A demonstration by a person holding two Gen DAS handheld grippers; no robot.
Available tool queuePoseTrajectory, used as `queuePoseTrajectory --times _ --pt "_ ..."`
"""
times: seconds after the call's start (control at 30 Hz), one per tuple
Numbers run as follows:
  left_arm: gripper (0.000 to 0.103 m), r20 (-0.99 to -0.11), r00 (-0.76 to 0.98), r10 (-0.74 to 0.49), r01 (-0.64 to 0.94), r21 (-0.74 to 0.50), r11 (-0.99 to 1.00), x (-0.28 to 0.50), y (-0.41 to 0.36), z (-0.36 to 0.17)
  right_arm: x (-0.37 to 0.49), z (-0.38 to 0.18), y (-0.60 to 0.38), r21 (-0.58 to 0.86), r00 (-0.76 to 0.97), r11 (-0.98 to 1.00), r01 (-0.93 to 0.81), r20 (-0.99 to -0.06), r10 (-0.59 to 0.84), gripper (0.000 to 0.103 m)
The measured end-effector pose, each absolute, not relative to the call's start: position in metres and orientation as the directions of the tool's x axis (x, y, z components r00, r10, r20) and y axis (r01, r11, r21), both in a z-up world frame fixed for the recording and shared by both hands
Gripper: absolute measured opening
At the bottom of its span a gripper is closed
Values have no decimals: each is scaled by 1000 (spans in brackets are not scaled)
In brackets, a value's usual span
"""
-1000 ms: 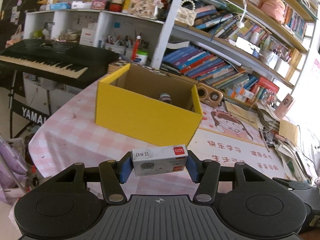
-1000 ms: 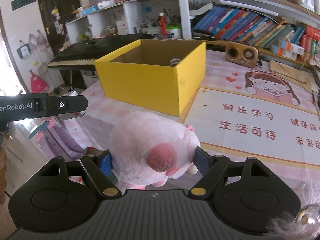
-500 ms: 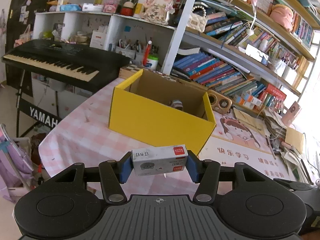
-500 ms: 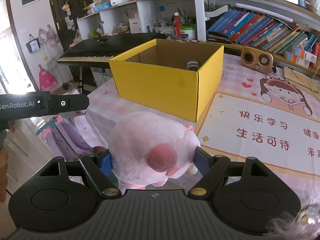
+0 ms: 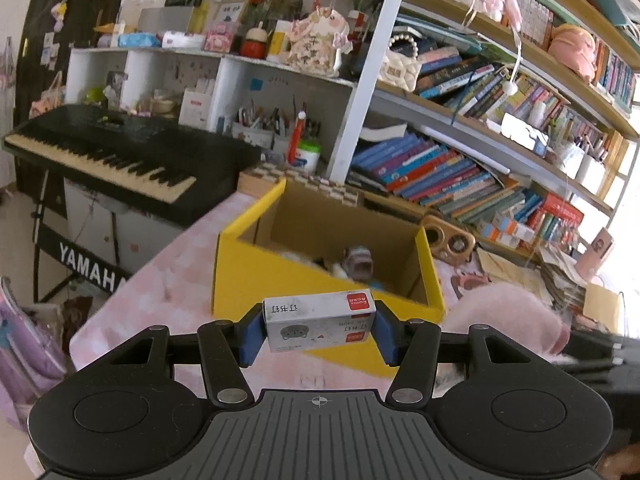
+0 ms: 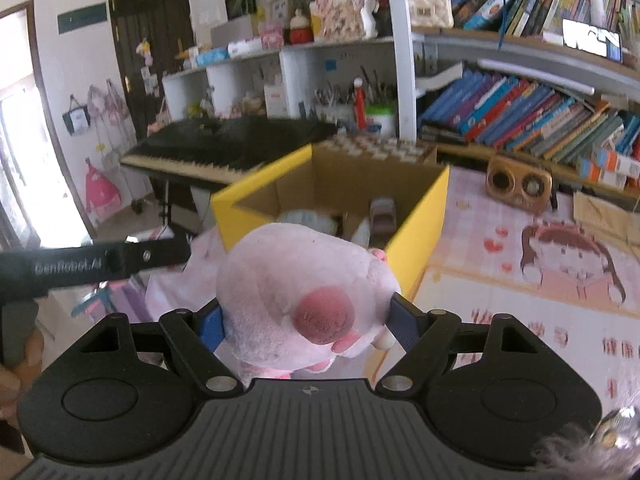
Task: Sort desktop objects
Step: 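Carry the plush pig and small white box in both grippers over the yellow box, then open both grippers to drop the pig and white box into the box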
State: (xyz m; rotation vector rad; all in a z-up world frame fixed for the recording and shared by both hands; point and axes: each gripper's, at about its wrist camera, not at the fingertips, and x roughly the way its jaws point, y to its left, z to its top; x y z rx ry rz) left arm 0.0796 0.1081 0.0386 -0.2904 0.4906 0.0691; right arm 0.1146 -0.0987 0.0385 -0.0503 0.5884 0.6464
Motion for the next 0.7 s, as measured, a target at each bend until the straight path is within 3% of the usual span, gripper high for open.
queuePoseTrajectory --times 0.4,0.7 --pt "55 -450 892 43 -159 -222 962 167 106 46 215 73 -87 114 680 786 -608 -437 589 79" --pt "55 -536 844 11 -103 -142 985 243 78 14 291 73 -58 145 624 744 -653 -453 636 80"
